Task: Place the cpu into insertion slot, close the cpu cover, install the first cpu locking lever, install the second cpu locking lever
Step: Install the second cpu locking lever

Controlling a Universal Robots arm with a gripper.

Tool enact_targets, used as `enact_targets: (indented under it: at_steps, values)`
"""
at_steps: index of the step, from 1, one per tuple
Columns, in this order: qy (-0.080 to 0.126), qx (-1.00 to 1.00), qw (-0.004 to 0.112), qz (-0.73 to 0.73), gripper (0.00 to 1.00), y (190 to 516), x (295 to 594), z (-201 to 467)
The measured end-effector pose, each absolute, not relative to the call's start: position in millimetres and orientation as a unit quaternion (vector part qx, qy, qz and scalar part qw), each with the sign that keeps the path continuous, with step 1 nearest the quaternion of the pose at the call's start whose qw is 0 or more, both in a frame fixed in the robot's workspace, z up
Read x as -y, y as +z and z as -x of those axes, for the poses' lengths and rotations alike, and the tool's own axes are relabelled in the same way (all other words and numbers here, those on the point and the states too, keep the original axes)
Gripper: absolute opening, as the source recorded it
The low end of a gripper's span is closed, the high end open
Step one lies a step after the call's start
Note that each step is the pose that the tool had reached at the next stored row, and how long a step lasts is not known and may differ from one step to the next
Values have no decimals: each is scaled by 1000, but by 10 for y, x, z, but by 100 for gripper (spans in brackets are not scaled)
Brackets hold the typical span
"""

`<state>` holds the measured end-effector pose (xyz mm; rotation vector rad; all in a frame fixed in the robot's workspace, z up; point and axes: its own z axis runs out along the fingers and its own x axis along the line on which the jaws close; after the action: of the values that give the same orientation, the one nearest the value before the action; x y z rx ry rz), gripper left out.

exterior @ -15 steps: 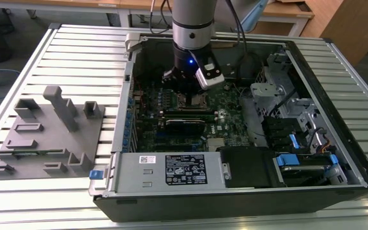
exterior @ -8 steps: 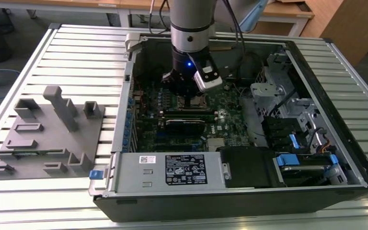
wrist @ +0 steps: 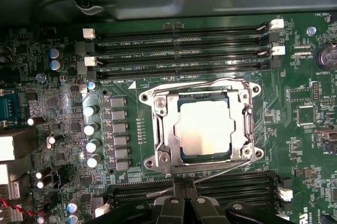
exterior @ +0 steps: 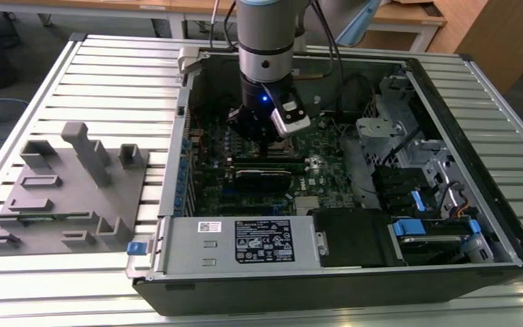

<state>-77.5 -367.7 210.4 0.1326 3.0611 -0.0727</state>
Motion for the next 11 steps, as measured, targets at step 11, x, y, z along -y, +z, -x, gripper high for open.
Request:
enact_targets:
  at_steps: [11]
  values:
    - [-14, -998, 49, -44, 11, 2085, 3676, 888]
